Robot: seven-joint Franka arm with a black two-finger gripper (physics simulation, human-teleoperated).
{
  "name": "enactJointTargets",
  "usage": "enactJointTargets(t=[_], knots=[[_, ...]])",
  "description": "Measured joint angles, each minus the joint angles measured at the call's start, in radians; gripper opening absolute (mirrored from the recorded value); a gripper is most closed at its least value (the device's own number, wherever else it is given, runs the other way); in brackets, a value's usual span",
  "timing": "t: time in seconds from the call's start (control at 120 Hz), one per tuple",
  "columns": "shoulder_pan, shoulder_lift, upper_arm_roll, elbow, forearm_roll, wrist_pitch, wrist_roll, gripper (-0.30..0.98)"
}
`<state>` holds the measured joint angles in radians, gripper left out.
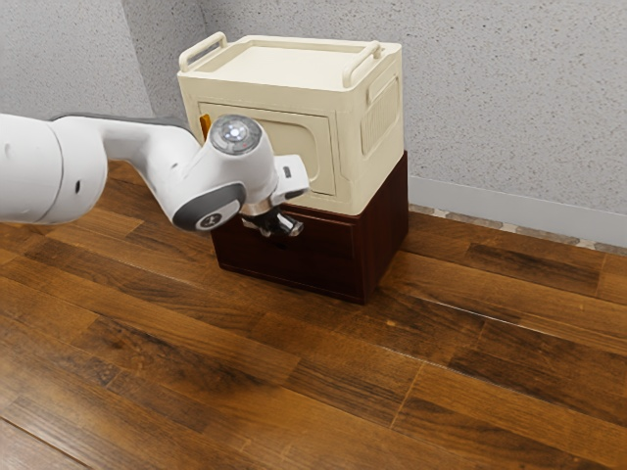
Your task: Push the drawer handle with one arm to close the drawer
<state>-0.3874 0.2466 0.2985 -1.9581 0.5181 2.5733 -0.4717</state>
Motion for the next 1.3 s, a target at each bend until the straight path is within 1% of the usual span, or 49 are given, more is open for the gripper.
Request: enactJointTargets(t=[0.083,0.25,0.408,0.542,0.65,0.767,0.917,1.008,1.142,1.3], knots=[[-0.004,-0.041,0.002,-0.041,0.001,-0.002,0.0,-0.1],[-0.022,-0.209,0.002,-0.164,-0.004,-0.037,0.002,-0.1],[-0.052,-0.353,0.001,-0.203,-0.016,-0.151,0.005,-0.1],[-0.059,-0.429,0.001,-0.183,-0.092,-0.29,0.02,-0.1],[-0.059,-0.455,-0.009,-0.074,-0.172,-0.469,0.029,-0.1],[-0.064,-0.485,-0.012,-0.01,-0.223,-0.645,0.037,-0.09],[-0.064,-0.508,-0.01,0.033,-0.263,-0.798,0.045,0.25],[-0.064,-0.513,-0.006,0.052,-0.284,-0.853,0.048,0.4],[-0.065,-0.515,-0.002,0.05,-0.297,-0.9,0.052,0.53],[-0.066,-0.516,-0.007,0.049,-0.3,-0.927,0.057,0.61]])
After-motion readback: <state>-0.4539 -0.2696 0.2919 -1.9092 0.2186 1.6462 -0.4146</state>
